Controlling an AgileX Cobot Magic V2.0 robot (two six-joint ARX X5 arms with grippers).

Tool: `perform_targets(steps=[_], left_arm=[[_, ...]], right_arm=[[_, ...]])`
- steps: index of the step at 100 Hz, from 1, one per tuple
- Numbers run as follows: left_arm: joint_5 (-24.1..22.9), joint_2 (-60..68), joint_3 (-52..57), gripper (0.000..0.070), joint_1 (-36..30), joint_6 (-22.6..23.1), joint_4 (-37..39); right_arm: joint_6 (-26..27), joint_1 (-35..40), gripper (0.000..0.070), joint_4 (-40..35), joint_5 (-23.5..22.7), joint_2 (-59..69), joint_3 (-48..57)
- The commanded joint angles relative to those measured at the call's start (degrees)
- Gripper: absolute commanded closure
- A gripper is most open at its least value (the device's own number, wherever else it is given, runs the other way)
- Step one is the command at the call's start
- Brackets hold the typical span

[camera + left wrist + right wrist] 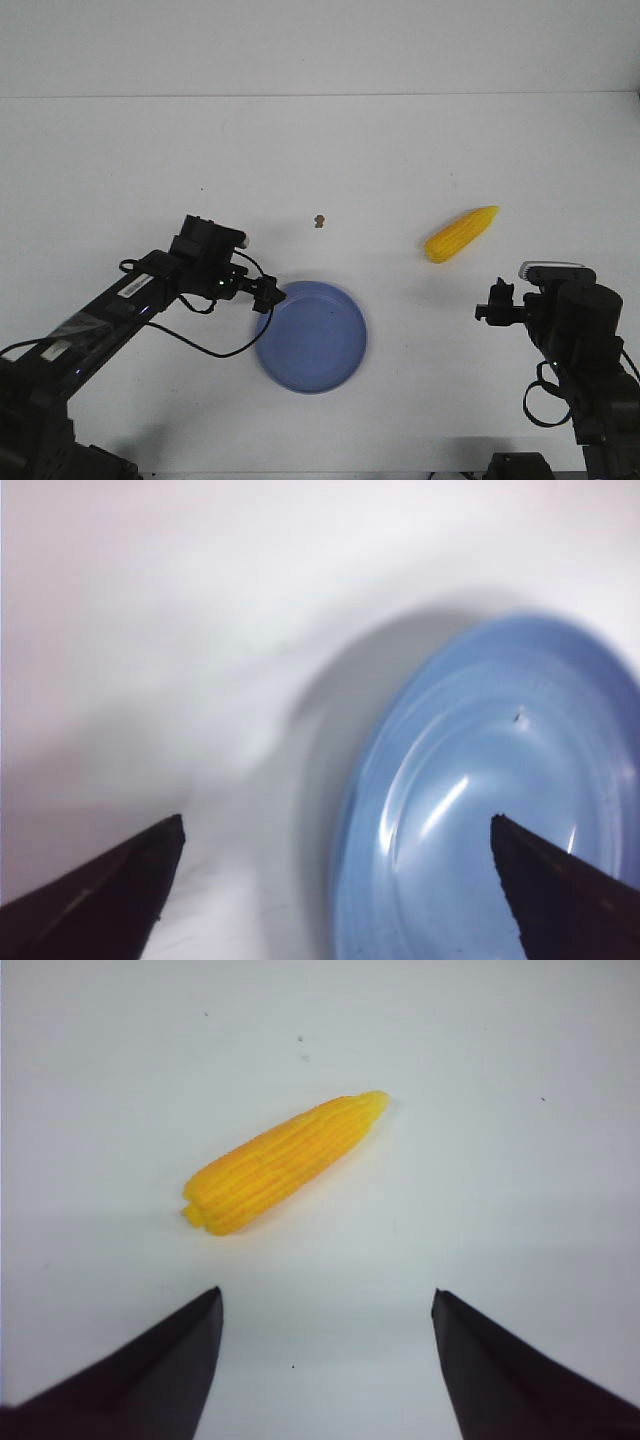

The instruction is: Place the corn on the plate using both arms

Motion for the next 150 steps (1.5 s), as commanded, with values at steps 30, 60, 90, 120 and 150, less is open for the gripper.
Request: perform_targets(steps=[30,60,90,120,150], left_arm=[[-16.3,-19.1,0.6,0.0074,6.6,7.6,-3.3],[-18.9,-23.1,0.6,0.0074,8.9,7.5,-8.0],[-18.9,-23.1,0.6,0.0074,8.9,7.0,-7.7],[-18.9,-23.1,0.6,0.0074,8.9,6.3,-7.7],[-18.9,-23.1,0.6,0.0074,8.9,6.0,-7.5]], right_arm=[[0.6,0.1,0.0256,0.8,0.0,0.2,0.9],[10.5,-0.2,0.0208,5.0,0.0,3.1,1.7],[16.1,-2.6,0.0205,9.4,-1.5,22.5,10.3],[21.9,-3.1,0.0205,13.7,-2.4,39.3,15.8],[26.2,-3.0,0.0204,17.2,-7.1,47.8,15.8]])
